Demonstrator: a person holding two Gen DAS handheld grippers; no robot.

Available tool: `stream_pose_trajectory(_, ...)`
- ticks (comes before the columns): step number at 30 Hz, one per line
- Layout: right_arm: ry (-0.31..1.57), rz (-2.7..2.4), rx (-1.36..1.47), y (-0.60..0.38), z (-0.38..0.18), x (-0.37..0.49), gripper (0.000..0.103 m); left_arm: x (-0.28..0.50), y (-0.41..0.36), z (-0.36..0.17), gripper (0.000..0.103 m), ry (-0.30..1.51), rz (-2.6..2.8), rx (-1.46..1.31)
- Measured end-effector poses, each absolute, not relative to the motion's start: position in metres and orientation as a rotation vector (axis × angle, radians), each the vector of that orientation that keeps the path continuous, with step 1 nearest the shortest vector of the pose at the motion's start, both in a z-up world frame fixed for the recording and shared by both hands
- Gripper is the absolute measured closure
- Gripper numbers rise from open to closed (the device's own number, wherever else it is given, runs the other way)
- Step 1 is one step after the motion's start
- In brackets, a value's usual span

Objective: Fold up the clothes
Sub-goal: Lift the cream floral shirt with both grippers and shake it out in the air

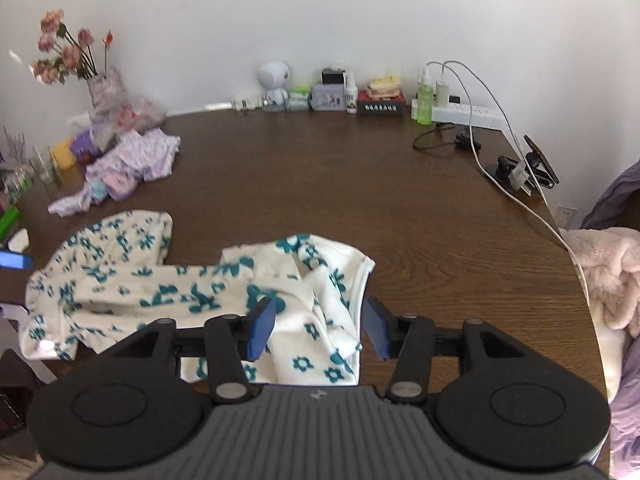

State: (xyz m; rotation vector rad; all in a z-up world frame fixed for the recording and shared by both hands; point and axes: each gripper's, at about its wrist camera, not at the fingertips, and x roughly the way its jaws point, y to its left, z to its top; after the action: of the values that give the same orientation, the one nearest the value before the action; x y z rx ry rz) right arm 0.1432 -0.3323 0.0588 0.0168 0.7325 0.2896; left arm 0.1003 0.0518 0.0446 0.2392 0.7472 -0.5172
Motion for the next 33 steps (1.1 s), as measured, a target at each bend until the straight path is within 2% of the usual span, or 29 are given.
stream_pose_trajectory(5,0.775,0.327,-0.081,-0.306,0.053,0.175,0.033,0.117,0.058,0.017,0.027,0.827,-0.465,0.26)
stream_pose_trajectory(7,0.85,0.354,-0.09,-0.296,0.041,0.193,0.032,0.121,0.059,0.011,0.028,0.84,-0.481,0.248)
stream_pose_trajectory(8,0.887,0.366,-0.083,-0.294,0.036,0.197,0.032,0.123,0.06,0.008,0.032,0.846,-0.49,0.241)
stream_pose_trajectory(9,0.92,0.382,-0.075,-0.292,0.03,0.199,0.038,0.124,0.062,0.006,0.055,0.853,-0.5,0.228)
stream_pose_trajectory(10,0.944,0.397,-0.068,-0.29,0.026,0.199,0.047,0.126,0.064,0.005,0.074,0.862,-0.515,0.205)
stream_pose_trajectory(11,0.945,0.41,-0.058,-0.29,0.024,0.196,0.078,0.127,0.067,0.008,0.102,0.86,-0.527,0.189)
stream_pose_trajectory(12,0.94,0.421,-0.042,-0.291,0.024,0.192,0.093,0.126,0.069,0.012,0.102,0.843,-0.527,0.184)
stream_pose_trajectory(17,0.765,0.371,-0.086,-0.297,0.057,0.169,0.094,0.139,0.073,0.062,0.103,0.672,-0.483,0.231)
stream_pose_trajectory(24,0.44,0.238,-0.1,-0.313,0.14,0.188,0.094,0.227,0.066,0.139,0.103,0.474,-0.295,0.294)
stream_pose_trajectory(27,0.329,0.214,-0.096,-0.318,0.17,0.197,0.094,0.272,0.066,0.16,0.101,0.455,-0.226,0.261)
stream_pose_trajectory(28,0.307,0.208,-0.095,-0.319,0.176,0.2,0.094,0.288,0.066,0.162,0.096,0.46,-0.195,0.248)
stream_pose_trajectory(29,0.315,0.205,-0.095,-0.318,0.173,0.203,0.094,0.304,0.067,0.16,0.085,0.477,-0.155,0.234)
stream_pose_trajectory(30,0.323,0.202,-0.095,-0.318,0.169,0.206,0.094,0.317,0.068,0.155,0.061,0.495,-0.109,0.222)
stream_pose_trajectory(31,0.331,0.199,-0.095,-0.317,0.166,0.209,0.094,0.326,0.069,0.148,0.051,0.513,-0.057,0.214)
stream_pose_trajectory(33,0.349,0.194,-0.095,-0.317,0.158,0.214,0.094,0.335,0.07,0.133,0.048,0.546,-0.011,0.195)
